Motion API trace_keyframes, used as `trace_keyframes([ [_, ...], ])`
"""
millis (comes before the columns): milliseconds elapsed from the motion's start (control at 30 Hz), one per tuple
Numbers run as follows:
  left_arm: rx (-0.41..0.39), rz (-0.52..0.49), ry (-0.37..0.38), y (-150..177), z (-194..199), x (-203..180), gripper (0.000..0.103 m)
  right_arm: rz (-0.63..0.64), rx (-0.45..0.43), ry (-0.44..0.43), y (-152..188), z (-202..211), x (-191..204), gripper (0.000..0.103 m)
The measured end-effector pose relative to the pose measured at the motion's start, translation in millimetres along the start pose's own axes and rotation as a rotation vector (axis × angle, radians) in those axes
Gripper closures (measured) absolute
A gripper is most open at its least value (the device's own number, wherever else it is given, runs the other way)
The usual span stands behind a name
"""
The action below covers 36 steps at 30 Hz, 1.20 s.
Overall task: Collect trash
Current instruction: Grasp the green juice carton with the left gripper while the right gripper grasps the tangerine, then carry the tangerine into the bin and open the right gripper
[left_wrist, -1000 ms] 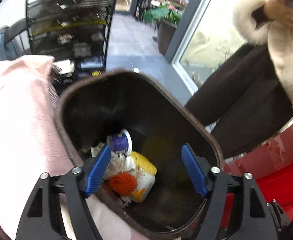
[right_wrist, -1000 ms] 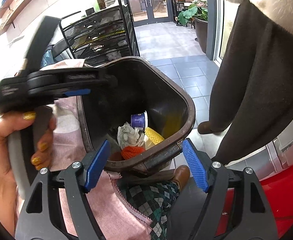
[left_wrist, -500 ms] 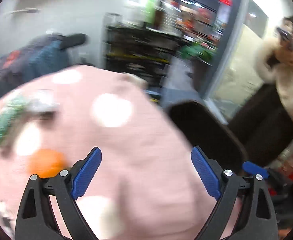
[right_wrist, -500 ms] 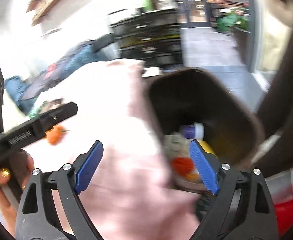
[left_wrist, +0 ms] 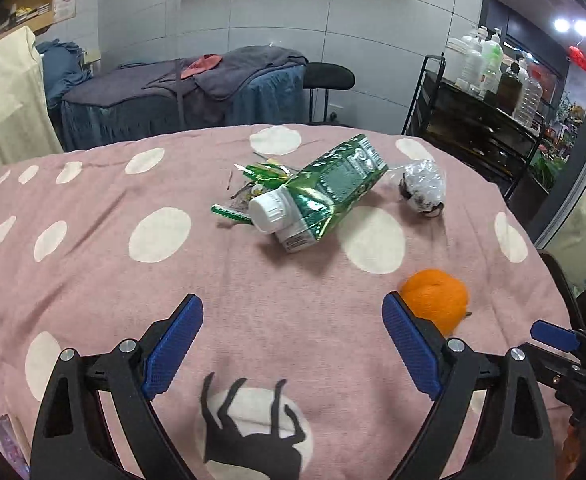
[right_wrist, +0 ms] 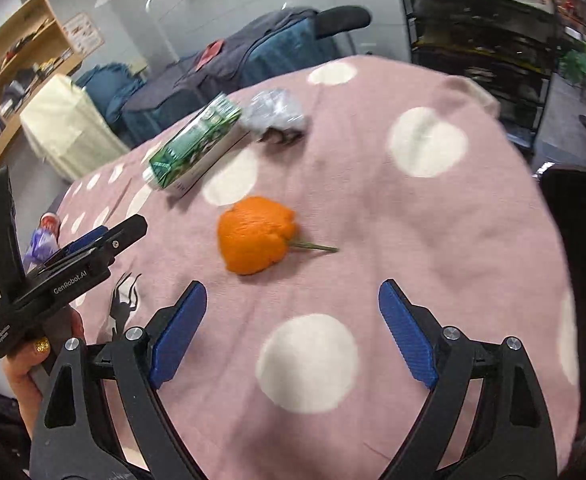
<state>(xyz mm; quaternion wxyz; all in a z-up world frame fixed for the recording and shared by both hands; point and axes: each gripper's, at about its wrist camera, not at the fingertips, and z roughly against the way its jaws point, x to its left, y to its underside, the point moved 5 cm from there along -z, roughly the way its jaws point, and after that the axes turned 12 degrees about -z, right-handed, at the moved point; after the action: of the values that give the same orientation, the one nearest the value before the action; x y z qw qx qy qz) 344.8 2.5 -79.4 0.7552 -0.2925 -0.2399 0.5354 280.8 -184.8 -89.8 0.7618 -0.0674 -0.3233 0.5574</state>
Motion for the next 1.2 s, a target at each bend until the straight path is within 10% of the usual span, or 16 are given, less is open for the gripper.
trace_keyframes([
  [367, 0.015, -0.132, -0.061, -36.5, -13.7, 21.9, 0.014, -0.003, 0.099, 0.052, -16.8, -74.2, 26.6, 0.02],
  [767, 0.105, -0.395, -0.095, -72.5, -67.7, -17.1, 0.022, 0.065, 0.044, 0.088, -19.5, -67.9, 29.6, 0.058],
  [933, 0.18, -0.384, -0.058, -70.5, -92.1, -18.9, 0.044, 0.047, 0.039, 0.06, -20.0, -66.2, 28.2, 0.061],
  [1200, 0.141, -0.255, 0.014, -62.8, -80.2, -11.1, 0.052, 0.017, 0.023, 0.012, -12.8, -50.2, 21.7, 0.063],
])
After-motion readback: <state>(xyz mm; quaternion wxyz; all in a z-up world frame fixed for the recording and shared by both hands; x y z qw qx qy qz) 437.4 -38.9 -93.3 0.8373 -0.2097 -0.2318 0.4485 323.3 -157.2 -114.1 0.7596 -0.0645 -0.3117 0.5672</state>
